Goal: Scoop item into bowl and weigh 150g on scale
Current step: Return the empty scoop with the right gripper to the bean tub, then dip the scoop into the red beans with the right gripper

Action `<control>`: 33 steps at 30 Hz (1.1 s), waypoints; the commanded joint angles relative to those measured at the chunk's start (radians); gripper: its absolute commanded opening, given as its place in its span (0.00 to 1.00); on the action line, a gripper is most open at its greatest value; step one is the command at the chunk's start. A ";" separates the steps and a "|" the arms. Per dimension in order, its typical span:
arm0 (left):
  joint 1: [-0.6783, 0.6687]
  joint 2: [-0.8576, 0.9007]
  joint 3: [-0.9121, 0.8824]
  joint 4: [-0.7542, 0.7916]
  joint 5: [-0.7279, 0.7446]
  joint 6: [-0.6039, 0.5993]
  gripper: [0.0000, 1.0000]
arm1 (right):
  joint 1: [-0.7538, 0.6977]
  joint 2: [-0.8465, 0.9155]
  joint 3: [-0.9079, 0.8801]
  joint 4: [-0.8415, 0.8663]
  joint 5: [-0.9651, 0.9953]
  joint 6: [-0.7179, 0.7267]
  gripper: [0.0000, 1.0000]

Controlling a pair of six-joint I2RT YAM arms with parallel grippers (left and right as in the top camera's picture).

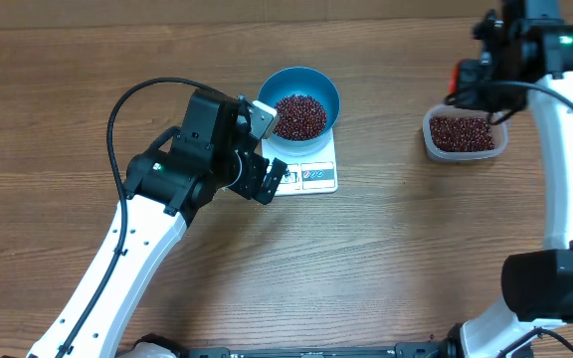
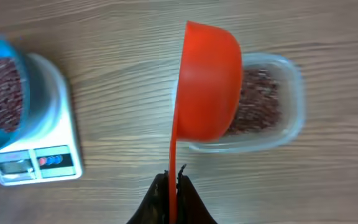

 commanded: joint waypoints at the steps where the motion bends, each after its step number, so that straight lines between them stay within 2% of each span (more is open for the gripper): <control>1: 0.000 -0.006 -0.002 0.004 -0.006 -0.013 0.99 | -0.045 -0.024 -0.042 0.000 0.002 -0.029 0.04; 12: 0.000 -0.006 -0.002 0.004 -0.006 -0.013 1.00 | -0.118 -0.023 -0.270 0.086 -0.002 -0.018 0.04; 33: 0.000 -0.006 -0.002 0.004 -0.006 -0.013 1.00 | -0.118 -0.023 -0.278 0.101 -0.002 -0.018 0.04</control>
